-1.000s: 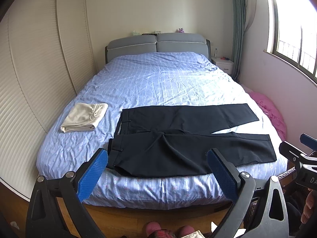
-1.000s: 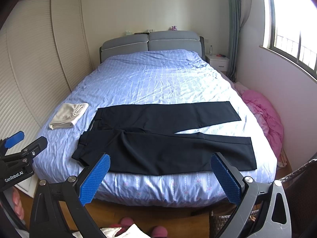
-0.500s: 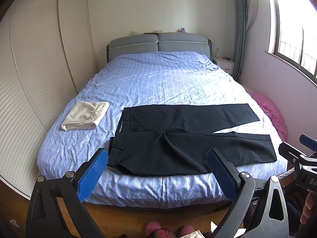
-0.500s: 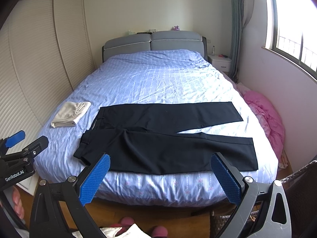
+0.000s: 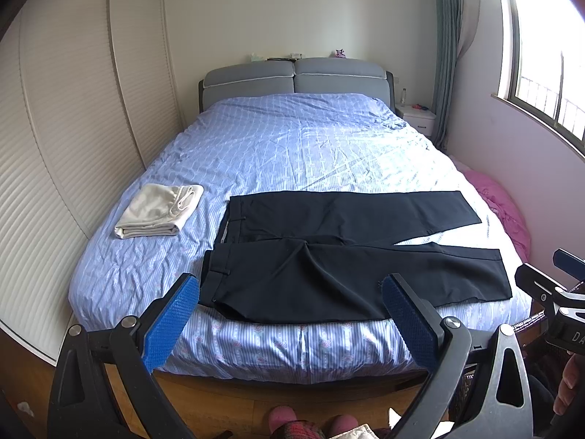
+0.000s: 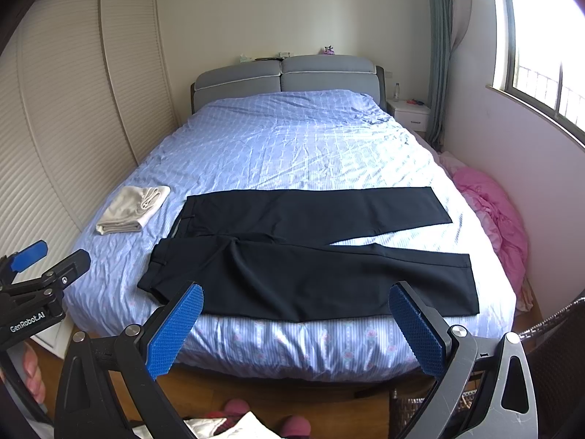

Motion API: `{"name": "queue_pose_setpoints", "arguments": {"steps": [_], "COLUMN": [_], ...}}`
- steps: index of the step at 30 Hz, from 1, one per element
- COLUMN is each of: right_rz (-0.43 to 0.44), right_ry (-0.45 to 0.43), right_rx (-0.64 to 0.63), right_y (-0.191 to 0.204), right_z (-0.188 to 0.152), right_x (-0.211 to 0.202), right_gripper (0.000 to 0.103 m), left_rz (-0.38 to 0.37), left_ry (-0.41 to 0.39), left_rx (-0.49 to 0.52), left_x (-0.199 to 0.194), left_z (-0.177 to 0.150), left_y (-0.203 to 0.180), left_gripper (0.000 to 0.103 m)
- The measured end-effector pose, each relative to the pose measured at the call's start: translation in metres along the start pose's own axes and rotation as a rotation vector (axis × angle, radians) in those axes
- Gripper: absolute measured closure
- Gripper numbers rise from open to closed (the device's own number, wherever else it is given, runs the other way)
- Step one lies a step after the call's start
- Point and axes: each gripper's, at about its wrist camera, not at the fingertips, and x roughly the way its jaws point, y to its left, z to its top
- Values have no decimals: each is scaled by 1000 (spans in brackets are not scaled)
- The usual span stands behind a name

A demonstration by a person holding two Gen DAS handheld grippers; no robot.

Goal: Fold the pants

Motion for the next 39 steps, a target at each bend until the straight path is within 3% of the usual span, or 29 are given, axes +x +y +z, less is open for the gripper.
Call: {"name": "queue_pose_setpoints", "arguments": {"steps": [30,39], "right_rz": [17,20], "right_ry": [43,157], "right_rx": [9,26], "right_y": [-3,-9], "right_z": [3,-7], "right_x": [19,69], "right_gripper": [0,1], "left_rz": [5,108], "left_ry": [35,104], "left_rx": [-3,3], "left_x": [17,59], "left_z": [2,-11], "left_y": [-4,19], "left_gripper": [0,0]}}
